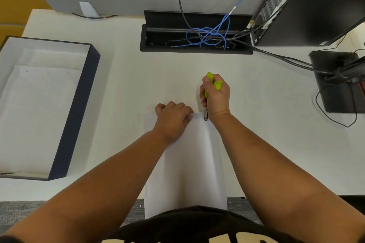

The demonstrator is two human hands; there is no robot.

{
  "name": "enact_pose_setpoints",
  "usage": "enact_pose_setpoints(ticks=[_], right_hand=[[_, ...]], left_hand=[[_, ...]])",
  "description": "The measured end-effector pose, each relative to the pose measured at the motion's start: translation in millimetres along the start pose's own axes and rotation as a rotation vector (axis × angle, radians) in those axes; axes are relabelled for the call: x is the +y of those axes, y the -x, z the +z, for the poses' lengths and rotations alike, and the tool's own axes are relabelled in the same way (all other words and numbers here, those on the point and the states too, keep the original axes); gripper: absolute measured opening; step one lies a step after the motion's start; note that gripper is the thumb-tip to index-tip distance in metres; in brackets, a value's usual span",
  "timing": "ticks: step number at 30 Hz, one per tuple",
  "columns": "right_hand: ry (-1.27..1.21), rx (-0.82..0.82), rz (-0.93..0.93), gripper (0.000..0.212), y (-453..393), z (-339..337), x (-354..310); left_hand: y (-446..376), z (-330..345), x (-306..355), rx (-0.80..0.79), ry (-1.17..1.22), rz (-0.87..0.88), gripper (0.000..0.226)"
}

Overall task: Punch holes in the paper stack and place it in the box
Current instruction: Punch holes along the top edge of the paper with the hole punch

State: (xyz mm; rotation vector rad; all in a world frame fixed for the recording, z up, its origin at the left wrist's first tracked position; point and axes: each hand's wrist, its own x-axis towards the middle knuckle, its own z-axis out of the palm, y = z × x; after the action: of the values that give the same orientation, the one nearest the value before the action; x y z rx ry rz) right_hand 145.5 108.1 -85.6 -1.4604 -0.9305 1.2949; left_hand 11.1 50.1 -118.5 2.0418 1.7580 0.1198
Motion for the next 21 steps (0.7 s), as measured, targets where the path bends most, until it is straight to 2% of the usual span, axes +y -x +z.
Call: enact_pose_setpoints(ticks=[13, 21], right_hand=[[-0.01, 0.032, -0.049, 0.018, -0.1, 4.3, 3.7], [0.016, -0.006, -0.057, 0.018, -1.7, 6.0, 6.2]], left_hand=[[-0.1, -0.3, 0.0, -0.003, 0.026, -0.007, 0.026], [0.3, -1.2, 0.0, -0.005, 0.03, -0.005, 0.026]])
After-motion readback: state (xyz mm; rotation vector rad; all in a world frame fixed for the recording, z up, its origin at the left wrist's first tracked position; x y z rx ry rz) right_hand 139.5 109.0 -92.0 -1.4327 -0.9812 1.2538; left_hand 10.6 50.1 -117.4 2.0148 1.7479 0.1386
